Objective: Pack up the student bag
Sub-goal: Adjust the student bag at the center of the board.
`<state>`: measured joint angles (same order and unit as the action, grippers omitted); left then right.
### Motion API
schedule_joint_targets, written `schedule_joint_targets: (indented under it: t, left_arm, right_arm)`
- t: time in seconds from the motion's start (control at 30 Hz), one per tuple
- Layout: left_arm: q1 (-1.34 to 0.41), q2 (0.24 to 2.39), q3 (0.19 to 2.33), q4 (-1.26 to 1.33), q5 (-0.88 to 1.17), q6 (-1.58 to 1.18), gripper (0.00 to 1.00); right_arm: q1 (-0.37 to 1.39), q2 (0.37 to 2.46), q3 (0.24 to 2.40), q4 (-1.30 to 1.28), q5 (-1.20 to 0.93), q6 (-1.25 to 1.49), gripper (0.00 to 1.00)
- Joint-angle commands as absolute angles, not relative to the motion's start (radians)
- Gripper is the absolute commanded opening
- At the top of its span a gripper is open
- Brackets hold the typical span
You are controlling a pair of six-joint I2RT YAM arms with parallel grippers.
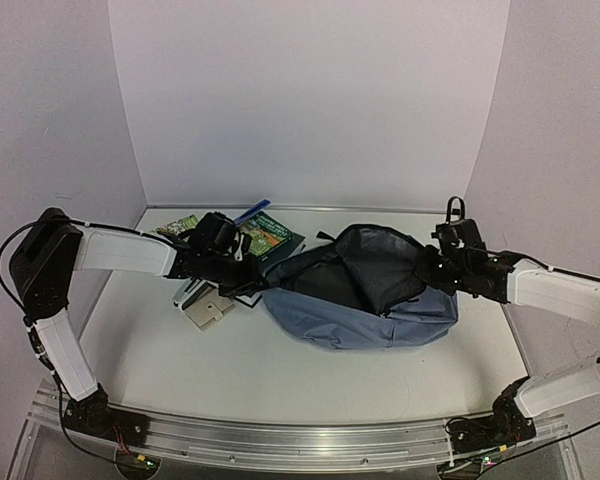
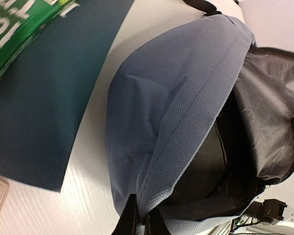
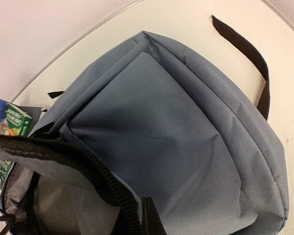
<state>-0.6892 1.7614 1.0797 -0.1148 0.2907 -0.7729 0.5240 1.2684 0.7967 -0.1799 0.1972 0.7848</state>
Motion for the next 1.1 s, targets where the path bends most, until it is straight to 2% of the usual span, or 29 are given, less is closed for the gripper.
schedule_joint_targets:
  t: [0.0, 0.13, 0.23, 0.3, 0.37, 0.47, 0.57, 0.63, 0.77, 0.93, 1.0, 1.07]
  left_arm:
    - [-0.669, 1.812, 1.145, -0.125, 0.331, -0.690, 0.00]
    - [-0.669, 1.850, 1.155, -0.085, 0.387, -0.677, 0.00]
    - [-0.669, 1.868, 1.161, -0.062, 0.424, -0.671, 0.00]
    - [-0.669, 1.875, 1.165, -0.055, 0.442, -0.668, 0.00]
    - [-0.670, 1.878, 1.169, -0.055, 0.449, -0.664, 0.00]
    - [-0.669, 1.879, 1.170, -0.052, 0.452, -0.663, 0.00]
    - [-0.670, 1.879, 1.170, -0.051, 0.455, -0.664, 0.00]
    - [-0.670, 1.879, 1.170, -0.051, 0.455, -0.666, 0.00]
    - [-0.669, 1.879, 1.170, -0.056, 0.454, -0.667, 0.00]
    - [-0.669, 1.879, 1.175, -0.064, 0.449, -0.668, 0.00]
    - [-0.669, 1.879, 1.177, -0.065, 0.446, -0.670, 0.00]
    - [-0.670, 1.878, 1.177, -0.070, 0.439, -0.674, 0.00]
  right_arm:
    - [0.506, 1.247, 0.825, -0.184, 0.214, 0.718, 0.02]
    - [0.506, 1.338, 0.791, -0.147, 0.139, 0.745, 0.06]
    - [0.507, 1.383, 0.771, -0.100, 0.085, 0.731, 0.12]
    - [0.506, 1.392, 0.779, -0.079, 0.038, 0.693, 0.24]
    - [0.507, 1.392, 0.803, -0.075, -0.007, 0.642, 0.45]
    - [0.507, 1.391, 0.847, -0.079, -0.038, 0.574, 0.69]
    - [0.506, 1.410, 0.895, -0.103, -0.050, 0.499, 0.85]
    - [0.507, 1.445, 0.943, -0.121, -0.072, 0.448, 0.90]
    - [0.507, 1.538, 1.044, -0.162, -0.149, 0.343, 0.96]
    - [0.506, 1.653, 1.148, -0.190, -0.153, 0.254, 0.94]
    - [0.506, 1.686, 1.180, -0.192, -0.126, 0.238, 0.88]
    - [0.506, 1.711, 1.213, -0.193, -0.095, 0.241, 0.71]
